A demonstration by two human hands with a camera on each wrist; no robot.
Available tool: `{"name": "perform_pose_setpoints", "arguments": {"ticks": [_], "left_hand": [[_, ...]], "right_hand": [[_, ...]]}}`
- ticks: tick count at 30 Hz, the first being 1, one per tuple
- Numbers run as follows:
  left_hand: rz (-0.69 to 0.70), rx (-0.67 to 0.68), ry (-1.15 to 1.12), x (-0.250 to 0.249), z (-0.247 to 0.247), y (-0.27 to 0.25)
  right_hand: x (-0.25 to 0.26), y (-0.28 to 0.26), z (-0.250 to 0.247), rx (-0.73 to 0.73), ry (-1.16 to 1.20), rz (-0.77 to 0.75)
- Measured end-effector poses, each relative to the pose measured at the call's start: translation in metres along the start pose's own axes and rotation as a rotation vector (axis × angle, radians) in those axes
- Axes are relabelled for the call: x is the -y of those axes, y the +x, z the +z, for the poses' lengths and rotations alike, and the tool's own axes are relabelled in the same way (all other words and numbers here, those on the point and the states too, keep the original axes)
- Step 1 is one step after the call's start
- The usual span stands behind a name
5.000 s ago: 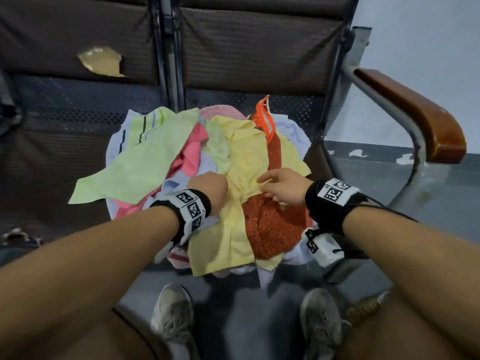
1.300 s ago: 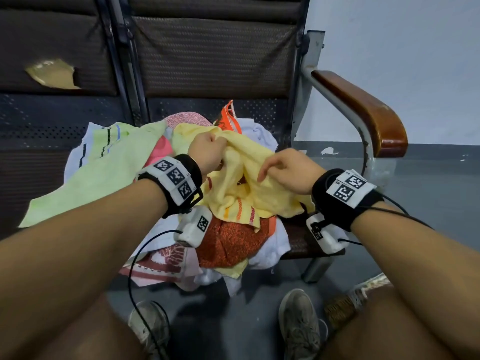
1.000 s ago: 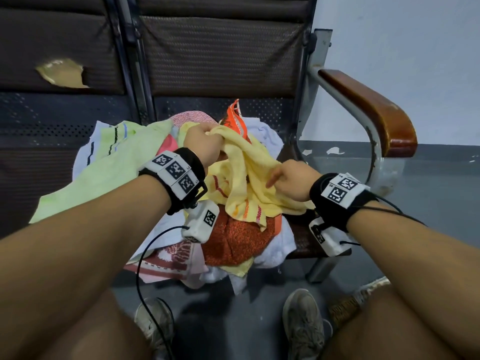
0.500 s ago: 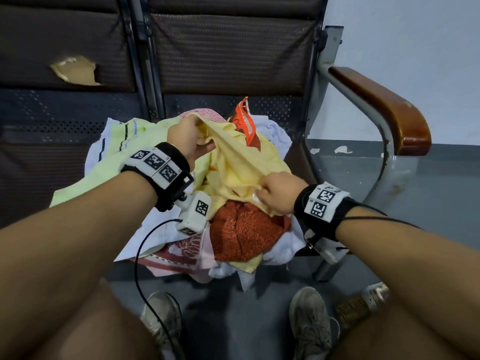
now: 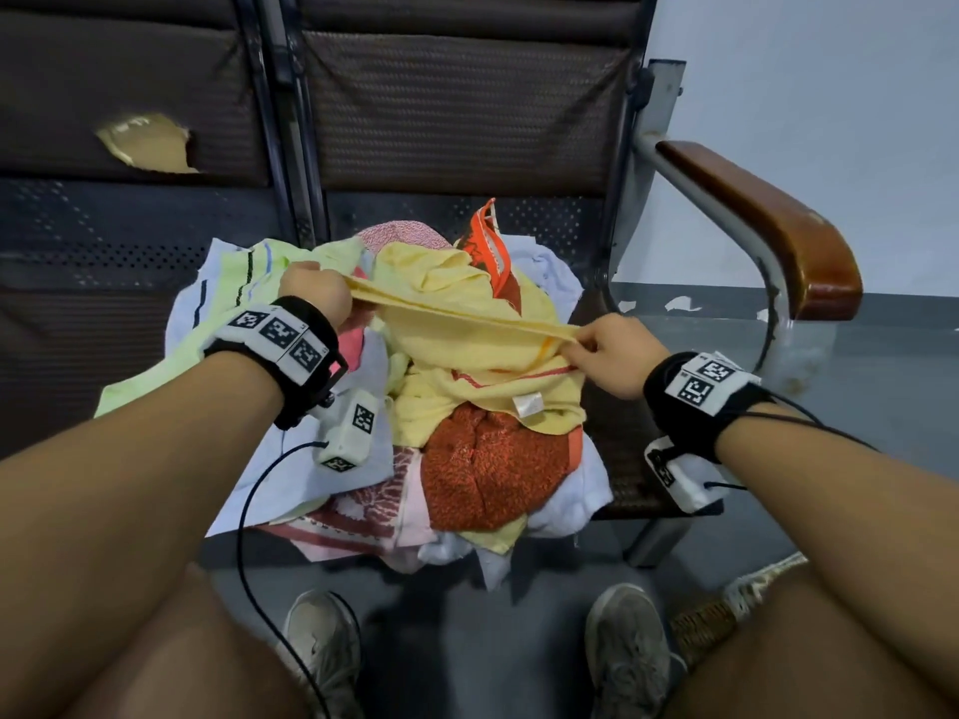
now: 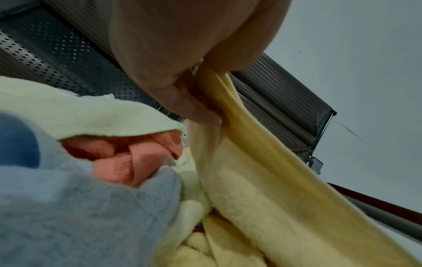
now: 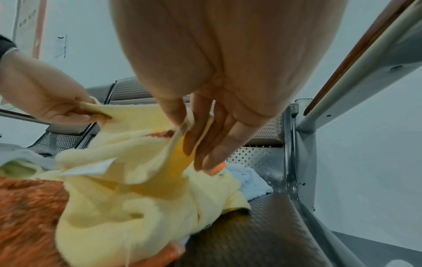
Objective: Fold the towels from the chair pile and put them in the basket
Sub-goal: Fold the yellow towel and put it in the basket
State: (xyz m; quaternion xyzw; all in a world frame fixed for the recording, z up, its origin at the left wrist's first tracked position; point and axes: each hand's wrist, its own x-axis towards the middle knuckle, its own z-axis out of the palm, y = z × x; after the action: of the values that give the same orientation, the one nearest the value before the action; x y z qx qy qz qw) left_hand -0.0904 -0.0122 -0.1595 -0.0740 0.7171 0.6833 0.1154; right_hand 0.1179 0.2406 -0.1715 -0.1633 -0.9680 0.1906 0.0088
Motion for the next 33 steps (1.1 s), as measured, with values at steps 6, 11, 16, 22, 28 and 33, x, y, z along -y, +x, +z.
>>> {"name": "perform_pose_setpoints", "arguments": {"ticks": [6,11,16,22,28,33], "left_hand": [[0.01,0.192,0.101,0.005,-0.013,-0.001],[0.136,0.36,0.273,0.0,-0.025,-0.015],[0.554,0.091,0.734,-0.004,-0.028,-0.029],[0.673,0.024,0.442,-0.027,-0.026,-0.03],[0.613,0.055,0.196,-0.077,-0.022,-0.029],[0.517,0.062,-0.02,-0.137,-0.034,-0.033]], "right_hand": [[0.001,0.009,-0.012,-0.211,0.213,-0.016],[-0.001,0.005,-0.025,-0.315,0.493,0.05],[-0.005,-0.003,-0.03,-0.236,0.094,-0.002],[0.005,0.002,-0.053,-0.403,0.418,0.094],[0.036,0.007,-0.099,-0.326,0.751,0.036],[0.053,0.01,-0.153,-0.386,0.885,0.034]]}}
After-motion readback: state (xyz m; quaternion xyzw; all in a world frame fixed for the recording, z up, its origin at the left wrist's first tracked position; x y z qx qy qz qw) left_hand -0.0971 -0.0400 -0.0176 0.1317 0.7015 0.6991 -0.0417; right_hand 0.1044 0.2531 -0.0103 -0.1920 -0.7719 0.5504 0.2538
